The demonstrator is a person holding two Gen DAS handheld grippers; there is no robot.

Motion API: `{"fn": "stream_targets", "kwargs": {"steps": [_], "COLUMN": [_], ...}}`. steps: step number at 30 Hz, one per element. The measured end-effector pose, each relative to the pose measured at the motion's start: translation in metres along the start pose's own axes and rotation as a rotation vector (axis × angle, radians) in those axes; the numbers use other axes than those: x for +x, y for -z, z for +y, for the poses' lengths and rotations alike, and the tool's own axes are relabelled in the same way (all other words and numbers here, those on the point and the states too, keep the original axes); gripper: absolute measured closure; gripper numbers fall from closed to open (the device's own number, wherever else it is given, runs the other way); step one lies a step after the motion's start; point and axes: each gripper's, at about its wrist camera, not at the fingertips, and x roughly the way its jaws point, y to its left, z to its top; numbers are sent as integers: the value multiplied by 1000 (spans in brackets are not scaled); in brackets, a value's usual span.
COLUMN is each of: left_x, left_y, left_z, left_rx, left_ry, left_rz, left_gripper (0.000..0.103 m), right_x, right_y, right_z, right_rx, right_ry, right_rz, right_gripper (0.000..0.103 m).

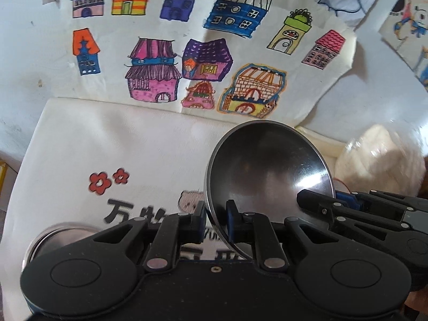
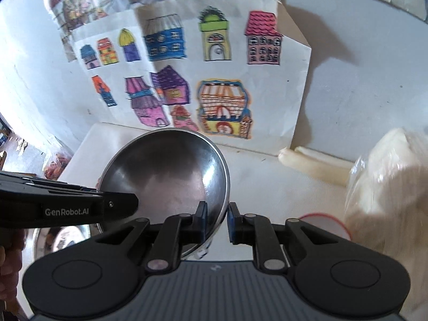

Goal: Organize plates and bowls
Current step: 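Lift the steel bowl with both grippers and carry it over the plate stack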

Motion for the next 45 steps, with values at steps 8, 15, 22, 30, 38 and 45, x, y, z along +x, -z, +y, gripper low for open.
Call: {"fn": "stream_targets", "kwargs": {"steps": [8, 15, 22, 30, 38, 45], "left_x": [-22, -27, -20, -13, -7, 1], "left_y": [21, 48, 86, 111, 116, 115], "left_z": [19, 24, 21, 22, 22, 21], "left_rx": [80, 198, 320, 391, 365, 292], "left_ry": [67, 140, 213, 219, 180, 148], "left_rz": [50, 134, 252, 331, 347, 334], "left_gripper": [87, 88, 87, 87, 85, 82], "right_x": [-22, -36, -55, -63, -59, -51], "right_y": [37, 85, 129, 170, 175, 167], "right_z": [38, 66, 75, 75, 71, 59], "right_rx": [77, 163, 273, 384, 360, 303], "right_ry": [43, 107, 163, 176, 140, 96], "right_rz": [-13, -10, 66, 122, 142, 157], "right_gripper": [86, 86, 86, 86, 86, 86]}}
